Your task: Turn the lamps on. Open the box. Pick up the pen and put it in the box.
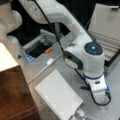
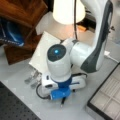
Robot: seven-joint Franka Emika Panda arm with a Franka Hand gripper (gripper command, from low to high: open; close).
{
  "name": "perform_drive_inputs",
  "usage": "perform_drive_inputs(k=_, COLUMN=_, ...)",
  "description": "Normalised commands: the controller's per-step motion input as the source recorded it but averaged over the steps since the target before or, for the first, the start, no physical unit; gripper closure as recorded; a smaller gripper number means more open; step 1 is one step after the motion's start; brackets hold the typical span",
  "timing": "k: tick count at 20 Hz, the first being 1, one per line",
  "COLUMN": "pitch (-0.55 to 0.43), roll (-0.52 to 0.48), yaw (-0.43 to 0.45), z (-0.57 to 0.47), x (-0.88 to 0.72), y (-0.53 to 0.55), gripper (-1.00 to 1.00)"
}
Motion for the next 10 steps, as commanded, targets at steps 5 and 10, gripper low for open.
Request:
perform_drive_inputs(k=5, pitch=-0.227, roll=-0.196, yaw=-0.014, z=-0.24, x=-0.09, y=0.09, gripper=1.0)
perform_drive_inputs(k=10, pitch=-0.153, roll=-0.217, yaw=0.001, z=-0.24, x=-0.17, y=0.15, gripper=1.0)
